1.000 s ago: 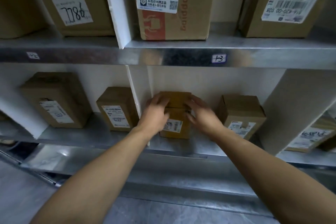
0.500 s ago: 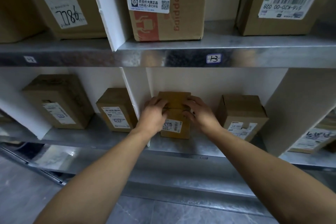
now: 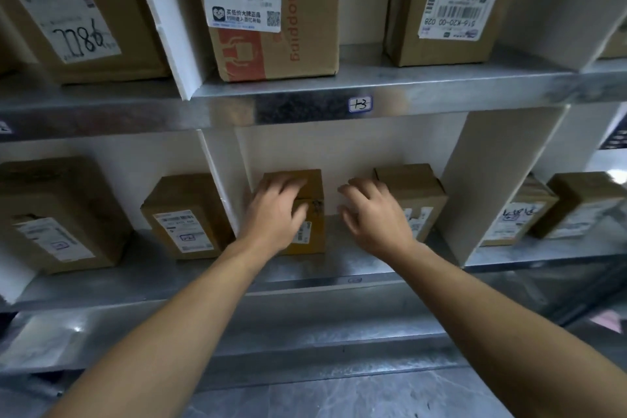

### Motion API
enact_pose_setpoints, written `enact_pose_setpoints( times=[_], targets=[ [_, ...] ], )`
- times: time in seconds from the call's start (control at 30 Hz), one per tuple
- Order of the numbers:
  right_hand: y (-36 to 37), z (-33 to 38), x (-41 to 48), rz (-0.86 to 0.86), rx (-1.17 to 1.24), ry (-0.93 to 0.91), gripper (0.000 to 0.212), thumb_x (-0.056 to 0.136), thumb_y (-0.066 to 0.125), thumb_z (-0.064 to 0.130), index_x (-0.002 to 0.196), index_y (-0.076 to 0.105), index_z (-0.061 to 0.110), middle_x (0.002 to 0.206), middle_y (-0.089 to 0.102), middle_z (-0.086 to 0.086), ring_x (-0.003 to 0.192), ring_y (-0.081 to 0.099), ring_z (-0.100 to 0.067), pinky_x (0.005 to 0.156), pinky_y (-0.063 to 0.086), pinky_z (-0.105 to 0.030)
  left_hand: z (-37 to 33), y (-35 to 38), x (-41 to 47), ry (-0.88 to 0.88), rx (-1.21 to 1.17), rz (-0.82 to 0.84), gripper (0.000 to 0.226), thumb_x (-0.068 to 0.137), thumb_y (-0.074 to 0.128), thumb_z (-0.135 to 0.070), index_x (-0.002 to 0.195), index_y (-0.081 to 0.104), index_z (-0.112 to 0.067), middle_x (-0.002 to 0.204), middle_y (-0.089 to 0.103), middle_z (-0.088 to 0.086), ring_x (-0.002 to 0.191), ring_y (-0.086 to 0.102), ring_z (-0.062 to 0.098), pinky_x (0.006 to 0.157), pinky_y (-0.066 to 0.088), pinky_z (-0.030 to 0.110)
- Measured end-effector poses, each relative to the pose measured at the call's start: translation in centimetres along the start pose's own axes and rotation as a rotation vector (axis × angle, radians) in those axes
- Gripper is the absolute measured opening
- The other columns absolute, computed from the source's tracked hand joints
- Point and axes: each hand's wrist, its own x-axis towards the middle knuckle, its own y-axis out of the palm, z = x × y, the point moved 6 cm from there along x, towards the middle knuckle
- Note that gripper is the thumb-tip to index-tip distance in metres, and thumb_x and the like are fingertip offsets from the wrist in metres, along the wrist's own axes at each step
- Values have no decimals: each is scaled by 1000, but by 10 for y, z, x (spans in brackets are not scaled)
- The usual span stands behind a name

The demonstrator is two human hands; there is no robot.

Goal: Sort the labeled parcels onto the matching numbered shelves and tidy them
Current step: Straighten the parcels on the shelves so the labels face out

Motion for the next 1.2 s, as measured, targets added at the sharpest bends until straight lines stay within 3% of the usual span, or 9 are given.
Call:
enact_pose_setpoints(
  times=[0.1, 0.2, 0.3, 0.4, 0.53, 0.77, 0.97, 1.1, 1.2],
  targets=[
    [-20, -19, -13, -42, -127, 5, 32, 91, 48, 31, 107, 64, 9, 104, 61, -17, 87, 57, -40, 64, 49, -43, -28, 8, 3, 96, -21, -18, 46, 94, 58, -31, 138, 52, -18, 136, 52, 12, 121, 48, 34, 103, 39, 42],
    [-35, -55, -26, -25, -200, 85, 32, 91, 48, 33, 106, 64, 9, 100, 58, -16, 87, 54, -41, 63, 50, -46, -53, 22, 7, 159, -77, -25, 45, 90, 62, -29, 132, 57, -15, 132, 54, 13, 117, 51, 36, 102, 40, 40],
    [-47, -94, -35, 47, -152, 218, 34, 93, 62, 26, 124, 61, 11, 121, 56, -20, 105, 53, -46, 82, 52, -51, -76, 41, 17, 164, -126, 63, 49, 93, 59, -33, 139, 50, -20, 142, 47, 10, 128, 45, 31, 108, 38, 40],
    [-52, -124, -37, 100, -35, 324, 45, 95, 63, 21, 139, 53, 15, 148, 42, -21, 126, 46, -47, 104, 42, -50, -100, 53, 28, 190, -153, 93, 53, 94, 59, -34, 143, 46, -22, 146, 43, 9, 134, 41, 28, 111, 36, 42],
    [-39, -145, -39, 189, 61, 385, 55, 98, 61, 26, 150, 43, 25, 152, 37, -22, 131, 46, -47, 111, 39, -47, -118, 78, 37, 154, -175, 135, 55, 92, 62, -35, 143, 45, -25, 143, 40, 5, 132, 41, 26, 112, 36, 40],
    [-22, -170, -35, 238, 267, 334, 51, 98, 63, 27, 146, 49, 20, 147, 46, -17, 128, 52, -36, 106, 37, -31, -125, 104, 45, -19, -219, 98, 47, 89, 68, -28, 133, 56, -16, 140, 39, 9, 126, 46, 28, 110, 36, 32],
    [-12, -179, -32, 183, 402, 335, 45, 98, 64, 31, 140, 55, 20, 138, 47, -13, 121, 54, -30, 97, 37, -21, -123, 109, 54, -64, -256, 62, 44, 88, 70, -22, 129, 57, -11, 140, 38, 7, 123, 47, 20, 96, 30, 11],
    [-10, -179, -23, 182, 445, 313, 44, 98, 64, 25, 140, 55, 17, 134, 44, -15, 119, 51, -28, 92, 28, -11, -120, 110, 56, -46, -282, 12, 41, 86, 73, -18, 123, 61, -7, 136, 42, 11, 117, 46, 16, 89, 29, -3],
    [-8, -183, -20, 172, 464, 316, 43, 98, 64, 22, 140, 56, 15, 132, 45, -16, 119, 51, -30, 93, 29, -14, -121, 114, 54, -29, -311, -21, 39, 85, 74, -17, 120, 62, -6, 134, 42, 10, 115, 46, 14, 88, 37, 4]
  ],
)
